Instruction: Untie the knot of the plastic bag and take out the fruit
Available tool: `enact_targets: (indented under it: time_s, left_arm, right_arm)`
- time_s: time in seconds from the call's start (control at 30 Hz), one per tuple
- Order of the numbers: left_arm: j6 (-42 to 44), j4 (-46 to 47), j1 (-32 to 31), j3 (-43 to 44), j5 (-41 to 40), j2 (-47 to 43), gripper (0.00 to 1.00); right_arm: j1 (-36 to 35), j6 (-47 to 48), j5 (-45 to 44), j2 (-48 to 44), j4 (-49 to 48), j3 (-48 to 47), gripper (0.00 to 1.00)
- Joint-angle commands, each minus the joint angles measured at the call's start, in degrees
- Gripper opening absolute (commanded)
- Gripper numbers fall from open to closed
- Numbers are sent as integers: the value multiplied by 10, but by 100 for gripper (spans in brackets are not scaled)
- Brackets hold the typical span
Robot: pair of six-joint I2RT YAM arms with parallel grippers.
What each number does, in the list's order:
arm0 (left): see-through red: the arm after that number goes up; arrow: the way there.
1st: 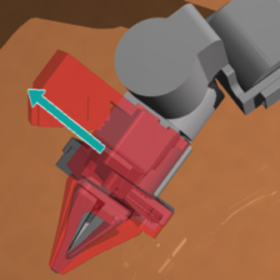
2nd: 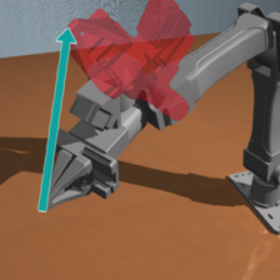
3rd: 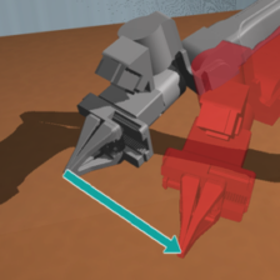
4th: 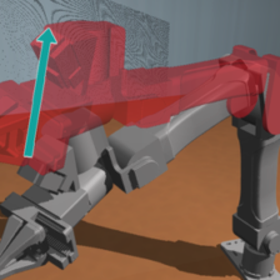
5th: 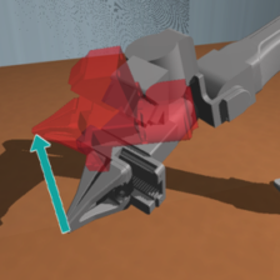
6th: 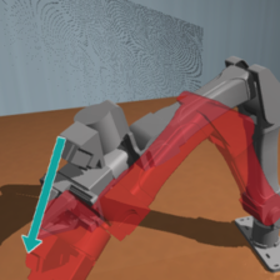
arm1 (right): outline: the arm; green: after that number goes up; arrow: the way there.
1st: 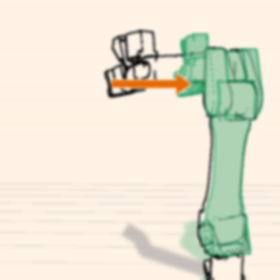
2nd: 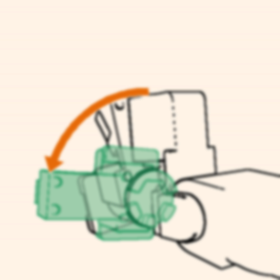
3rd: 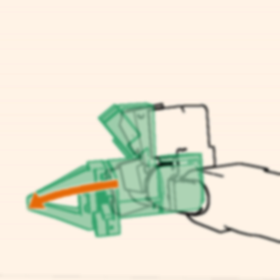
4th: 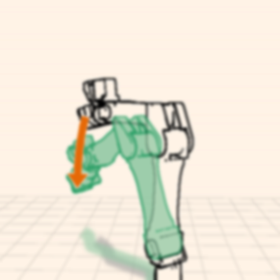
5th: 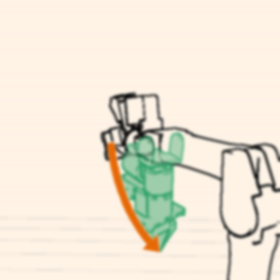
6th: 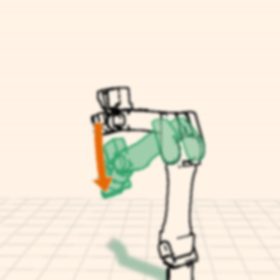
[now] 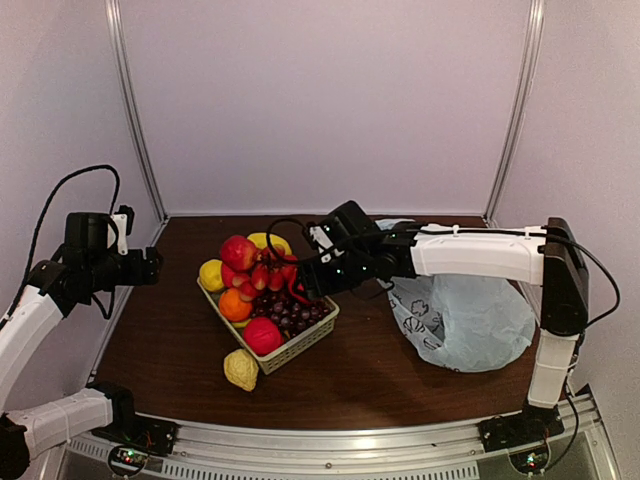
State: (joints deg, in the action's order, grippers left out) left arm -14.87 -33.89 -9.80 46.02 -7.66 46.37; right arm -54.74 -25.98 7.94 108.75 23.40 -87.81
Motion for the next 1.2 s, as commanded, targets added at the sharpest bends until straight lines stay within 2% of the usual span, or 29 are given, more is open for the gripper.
enact_targets:
  time_s: [0.0,0.4,0.67,1.0,1.17]
  left_arm:
    - [4,28,3,-9,8,-5,94]
    - [4,28,3,-9,8,-5,94]
    - [4,28,3,-9,9,-5,94]
    - [4,28,3,-9,12,-6,94]
    - [4,29,3,-9,12,-6,94]
  right_arm:
    - [-2,-1,9,-31,-23,-11,59]
    - [-53,39,-3,-52,-28,-13,58]
    - [-111,117,-123,-94,-31,15,58]
    - [-167,251,-233,-31,73,-87,59]
    - [-182,303,-240,-14,84,-103,60]
